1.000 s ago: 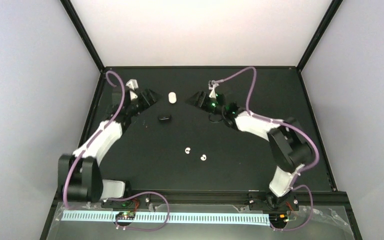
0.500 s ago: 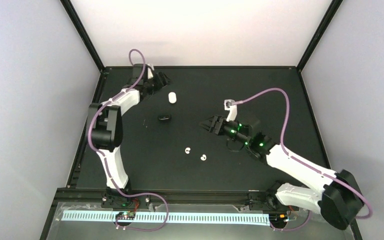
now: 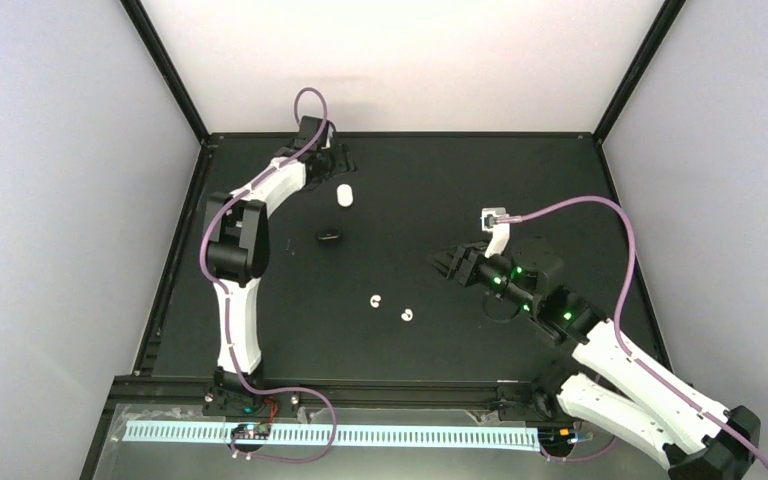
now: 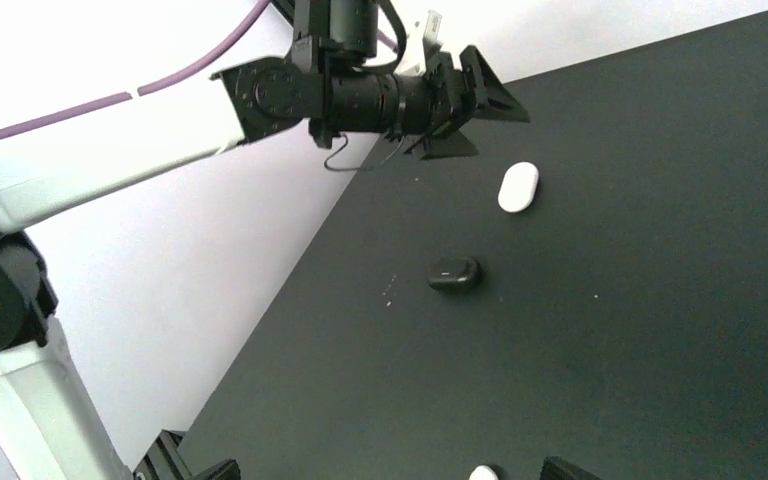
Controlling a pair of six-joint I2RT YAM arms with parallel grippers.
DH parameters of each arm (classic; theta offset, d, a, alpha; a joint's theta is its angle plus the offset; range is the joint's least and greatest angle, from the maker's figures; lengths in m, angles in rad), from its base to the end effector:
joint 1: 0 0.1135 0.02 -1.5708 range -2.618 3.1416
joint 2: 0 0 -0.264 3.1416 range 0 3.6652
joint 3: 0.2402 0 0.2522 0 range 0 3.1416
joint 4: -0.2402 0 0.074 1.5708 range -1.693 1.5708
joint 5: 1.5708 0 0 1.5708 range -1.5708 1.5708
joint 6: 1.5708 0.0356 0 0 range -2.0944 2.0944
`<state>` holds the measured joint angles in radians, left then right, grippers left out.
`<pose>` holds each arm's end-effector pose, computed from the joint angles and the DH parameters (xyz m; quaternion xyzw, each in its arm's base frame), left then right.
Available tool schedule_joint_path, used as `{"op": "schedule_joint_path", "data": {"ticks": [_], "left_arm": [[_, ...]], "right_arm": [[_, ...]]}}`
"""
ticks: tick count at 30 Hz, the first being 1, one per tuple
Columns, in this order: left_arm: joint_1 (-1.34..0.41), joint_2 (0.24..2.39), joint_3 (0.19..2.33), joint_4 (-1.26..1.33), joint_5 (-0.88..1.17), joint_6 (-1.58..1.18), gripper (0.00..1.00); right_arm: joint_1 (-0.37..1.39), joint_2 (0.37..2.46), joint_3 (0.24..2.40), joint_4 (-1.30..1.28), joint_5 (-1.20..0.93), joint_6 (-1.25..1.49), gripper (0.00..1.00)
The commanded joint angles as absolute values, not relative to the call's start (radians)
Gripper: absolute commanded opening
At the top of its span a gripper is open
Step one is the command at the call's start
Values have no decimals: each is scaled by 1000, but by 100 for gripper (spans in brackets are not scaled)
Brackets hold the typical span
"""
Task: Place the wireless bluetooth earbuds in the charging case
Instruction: Adjust the charging case at the center of the board, then pick up the charging case at the center of the board.
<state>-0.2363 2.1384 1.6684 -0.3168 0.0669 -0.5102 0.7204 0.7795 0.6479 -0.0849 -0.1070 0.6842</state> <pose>0.4708 -0.1158 0.2011 -0.1134 0.9167 -0.1680 0.3443 0.1401 0.1281 0.3029 -0.0476 0.7775 0.4360 0.4507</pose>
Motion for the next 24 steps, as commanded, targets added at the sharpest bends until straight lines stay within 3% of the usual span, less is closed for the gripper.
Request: {"op": "schedule_joint_path", "data": {"ticks": [1,7,20,24], "left_arm": [[-276,2235,1857,-509,-65,-407,87],[-311,2318,1969,-590,-138,-352,86],[-317,2372,2005,-630,-177,-352,87],[-317,2400,2033,-649,-148,-346,82]], "right_arm": [[722,738,654,-163,-71,639,78],[720,691,667,-214,-46,603,79],[721,680,667,-232,-33,577,80],[721,679,670,-234,-29,571,80]]}}
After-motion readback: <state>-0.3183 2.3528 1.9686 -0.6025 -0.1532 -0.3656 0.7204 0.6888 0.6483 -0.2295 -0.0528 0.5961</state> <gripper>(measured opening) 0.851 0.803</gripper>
